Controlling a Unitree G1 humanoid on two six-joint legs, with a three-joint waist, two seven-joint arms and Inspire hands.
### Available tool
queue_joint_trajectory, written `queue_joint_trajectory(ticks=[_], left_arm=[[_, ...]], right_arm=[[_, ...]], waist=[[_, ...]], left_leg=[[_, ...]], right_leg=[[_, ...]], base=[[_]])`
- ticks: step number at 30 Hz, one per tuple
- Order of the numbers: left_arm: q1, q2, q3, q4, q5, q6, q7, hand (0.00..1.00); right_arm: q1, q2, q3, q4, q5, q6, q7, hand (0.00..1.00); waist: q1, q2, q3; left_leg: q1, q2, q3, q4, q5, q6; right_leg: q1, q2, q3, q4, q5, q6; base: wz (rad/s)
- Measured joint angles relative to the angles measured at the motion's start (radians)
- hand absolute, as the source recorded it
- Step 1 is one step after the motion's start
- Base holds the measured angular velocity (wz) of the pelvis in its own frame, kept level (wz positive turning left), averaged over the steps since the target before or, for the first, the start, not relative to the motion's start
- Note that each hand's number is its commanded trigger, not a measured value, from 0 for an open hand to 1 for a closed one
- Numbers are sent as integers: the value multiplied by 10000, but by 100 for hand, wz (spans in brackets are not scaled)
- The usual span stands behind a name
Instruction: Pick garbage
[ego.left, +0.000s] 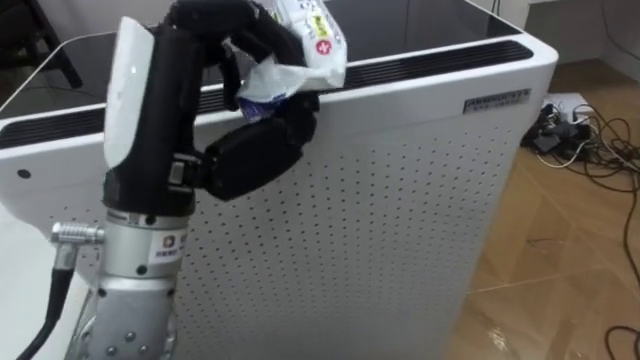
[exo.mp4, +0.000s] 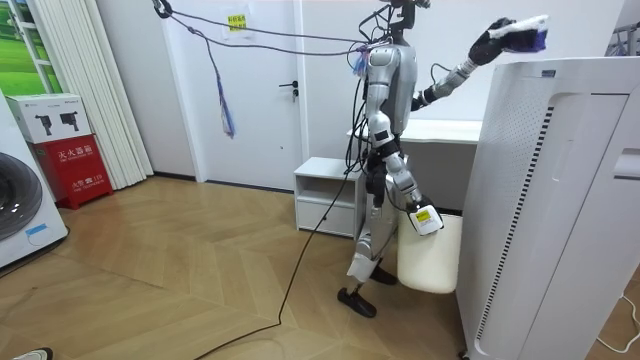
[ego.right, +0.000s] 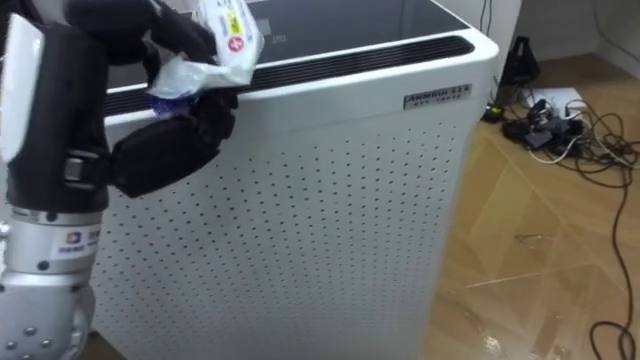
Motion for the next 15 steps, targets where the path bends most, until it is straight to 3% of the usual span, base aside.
queue_joint_trajectory(ticks=[4,7,15], left_arm=[[-23,-329,0,-442,-1540,-295,-819,100],[-31,-614,-7,-442,-2602,-294,-1571,100],[-40,-626,-2,-820,-5281,-294,-3033,100]], right_arm=[[38,19,-7,-32,5,-1,156,100],[26,159,-18,-68,-33,-2,216,100],[27,430,18,-67,-107,-2,200,100]], waist=[[36,-59,6],[12,-61,8],[22,-112,13]], left_leg=[[60,-1,80,-20,-1,0],[19,5,71,35,0,1],[-3,10,19,119,7,9]], right_leg=[[39,-32,-170,24,-3,5],[27,-22,-152,56,-2,4],[-17,-21,-153,197,-6,0]], base=[[3],[0],[0]])
